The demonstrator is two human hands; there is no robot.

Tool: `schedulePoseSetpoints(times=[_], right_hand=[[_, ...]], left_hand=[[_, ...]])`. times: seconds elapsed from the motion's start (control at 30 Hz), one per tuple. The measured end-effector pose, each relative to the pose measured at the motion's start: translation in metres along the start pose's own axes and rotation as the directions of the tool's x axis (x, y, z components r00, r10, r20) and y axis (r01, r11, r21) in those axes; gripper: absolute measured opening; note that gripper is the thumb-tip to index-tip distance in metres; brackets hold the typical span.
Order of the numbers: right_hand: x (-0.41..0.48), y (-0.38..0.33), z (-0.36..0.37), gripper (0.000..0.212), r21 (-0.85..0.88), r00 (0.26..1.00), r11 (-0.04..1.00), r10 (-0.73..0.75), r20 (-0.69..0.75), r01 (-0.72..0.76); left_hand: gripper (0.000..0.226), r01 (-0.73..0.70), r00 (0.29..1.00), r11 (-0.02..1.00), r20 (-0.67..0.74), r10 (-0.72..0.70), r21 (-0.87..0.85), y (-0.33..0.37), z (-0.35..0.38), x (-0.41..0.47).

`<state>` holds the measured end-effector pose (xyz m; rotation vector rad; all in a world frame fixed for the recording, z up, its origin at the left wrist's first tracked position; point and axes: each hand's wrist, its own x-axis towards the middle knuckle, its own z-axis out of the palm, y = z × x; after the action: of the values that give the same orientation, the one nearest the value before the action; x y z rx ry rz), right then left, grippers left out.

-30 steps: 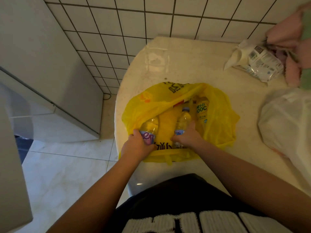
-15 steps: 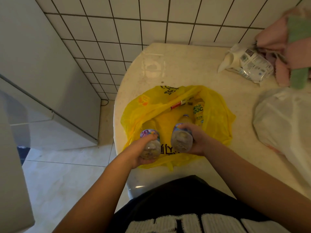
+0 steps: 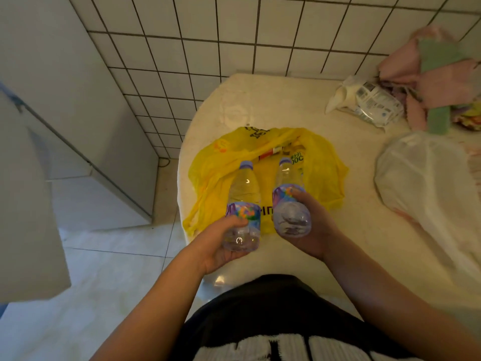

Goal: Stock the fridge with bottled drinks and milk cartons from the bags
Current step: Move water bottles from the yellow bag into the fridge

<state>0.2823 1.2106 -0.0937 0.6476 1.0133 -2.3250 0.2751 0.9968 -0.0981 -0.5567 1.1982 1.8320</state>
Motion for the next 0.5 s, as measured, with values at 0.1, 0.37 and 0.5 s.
schedulePoseSetpoints(times=[0.1, 0.37, 0.5], right_hand=[[-0.032, 0.018, -0.001, 0.046, -0.001, 0.998, 0.998, -0.058, 0.033, 0.058], [-0.122, 0.097, -0.005, 0.027, -0.088, 0.952, 0.955, -0.291, -0.094, 0.283], [-0.16, 0.146, -0.007, 0.044, -0.161, 0.941, 0.94, -0.32, -0.109, 0.301]], left_hand=[[0.054, -0.157, 0.988, 0.986, 0.021, 0.156, 0.063, -0.022, 0.005, -0.021], [0.075, -0.365, 0.929, 0.914, 0.003, 0.371, 0.178, -0.109, 0.007, -0.094], [0.065, -0.347, 0.932, 0.925, -0.058, 0.359, 0.153, -0.161, 0.003, -0.137]])
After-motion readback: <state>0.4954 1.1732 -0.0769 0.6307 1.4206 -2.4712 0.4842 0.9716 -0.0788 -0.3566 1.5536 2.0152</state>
